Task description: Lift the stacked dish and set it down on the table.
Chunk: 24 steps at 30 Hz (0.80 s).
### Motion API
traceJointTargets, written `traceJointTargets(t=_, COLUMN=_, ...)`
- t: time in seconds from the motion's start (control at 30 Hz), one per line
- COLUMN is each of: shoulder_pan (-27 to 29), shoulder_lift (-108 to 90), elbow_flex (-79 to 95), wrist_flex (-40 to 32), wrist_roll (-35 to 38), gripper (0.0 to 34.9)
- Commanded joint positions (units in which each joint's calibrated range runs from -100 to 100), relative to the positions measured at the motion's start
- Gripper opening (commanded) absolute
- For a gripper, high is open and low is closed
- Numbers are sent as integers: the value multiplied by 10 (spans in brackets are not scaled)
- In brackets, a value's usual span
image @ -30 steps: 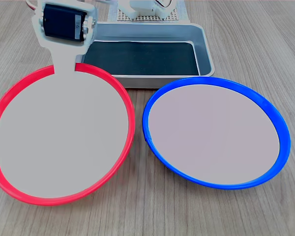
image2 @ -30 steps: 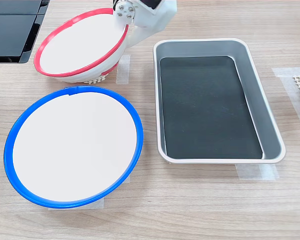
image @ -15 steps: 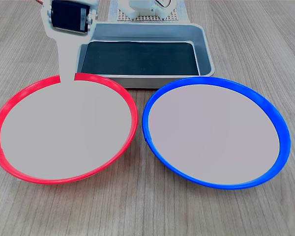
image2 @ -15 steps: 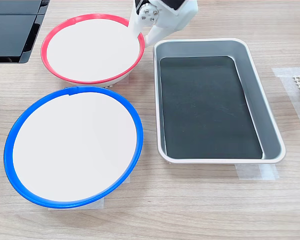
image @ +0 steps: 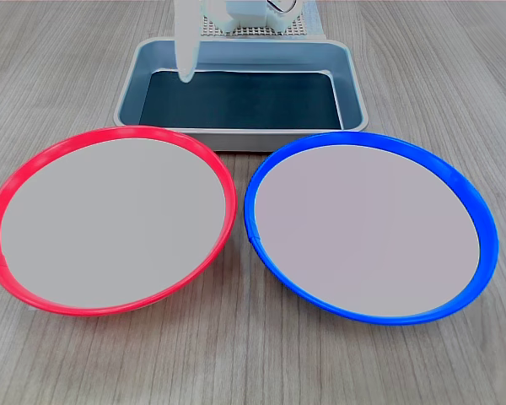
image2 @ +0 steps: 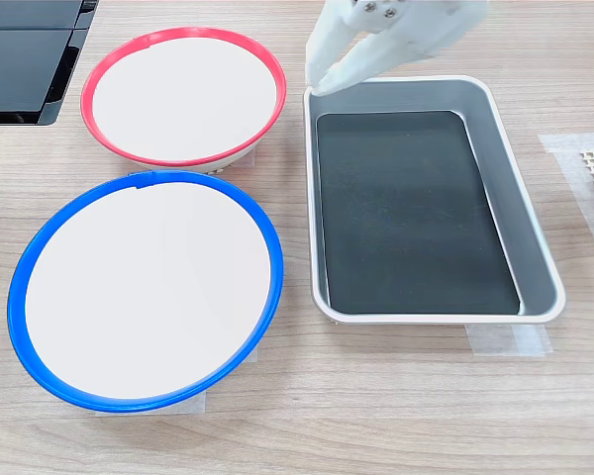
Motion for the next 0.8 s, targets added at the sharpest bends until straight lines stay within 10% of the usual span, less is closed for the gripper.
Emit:
traceJointTargets(t=0.0, shoulder_pan=-50, shoulder_lift=-131, elbow_flex=132, wrist_flex=-126, wrist_roll=-80, gripper=0)
traceJointTargets(t=0.23, shoulder_pan=-111, shoulder_lift=-363, elbow_flex=394, wrist_flex=-239, wrist_roll=-99, gripper=0)
traceJointTargets(t=0.77, shoulder_pan=-95, shoulder_lift=-677, elbow_flex=474, wrist_flex=94, wrist_roll=-114, gripper=0)
